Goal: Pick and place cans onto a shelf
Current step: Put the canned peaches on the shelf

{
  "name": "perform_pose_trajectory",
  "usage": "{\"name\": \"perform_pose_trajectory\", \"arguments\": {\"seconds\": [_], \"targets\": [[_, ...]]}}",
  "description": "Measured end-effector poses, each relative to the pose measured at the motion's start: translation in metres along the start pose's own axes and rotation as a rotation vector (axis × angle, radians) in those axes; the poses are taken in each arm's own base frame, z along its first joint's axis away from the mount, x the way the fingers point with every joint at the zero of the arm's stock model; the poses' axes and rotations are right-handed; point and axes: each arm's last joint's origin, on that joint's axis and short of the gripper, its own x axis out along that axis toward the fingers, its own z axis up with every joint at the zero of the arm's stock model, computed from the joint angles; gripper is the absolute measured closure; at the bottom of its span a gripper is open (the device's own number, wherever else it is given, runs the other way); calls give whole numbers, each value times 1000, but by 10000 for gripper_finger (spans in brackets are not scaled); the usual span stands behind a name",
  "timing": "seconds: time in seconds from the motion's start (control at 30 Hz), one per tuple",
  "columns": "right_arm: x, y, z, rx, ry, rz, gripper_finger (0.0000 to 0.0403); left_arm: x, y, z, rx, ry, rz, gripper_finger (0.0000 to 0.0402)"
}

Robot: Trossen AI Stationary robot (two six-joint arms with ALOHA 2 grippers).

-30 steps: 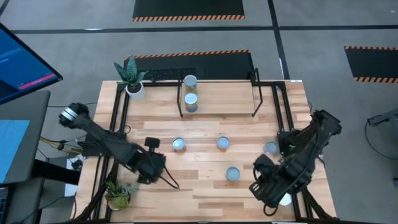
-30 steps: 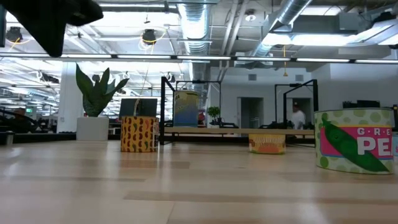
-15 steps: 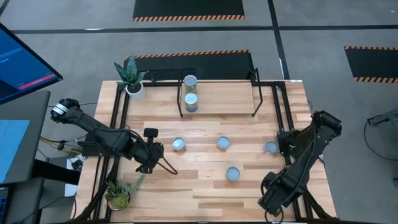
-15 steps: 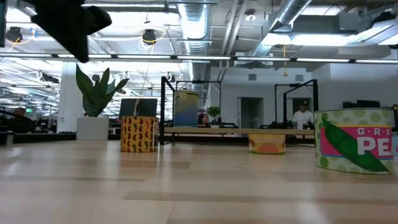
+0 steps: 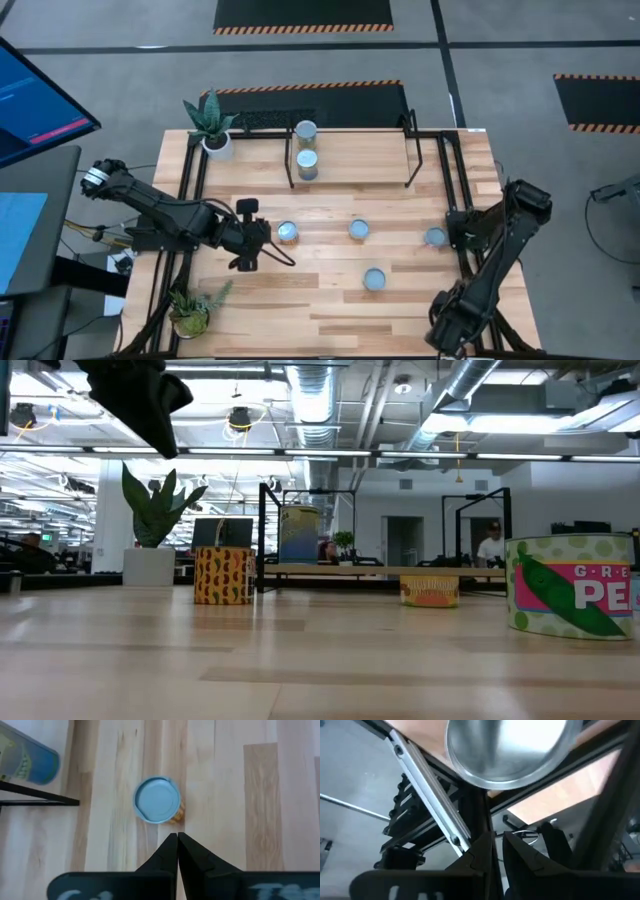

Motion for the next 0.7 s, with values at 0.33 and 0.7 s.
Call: {"name": "perform_pose_trajectory", "arguments": {"seconds": [0.33,0.7], "targets": [[25,-7,22,34,-32,-7,333,0,0,0,-59,-2,9,401],[-26,-8,103,191,-496,127,333,0,0,0,-70,-2,10,401]]}}
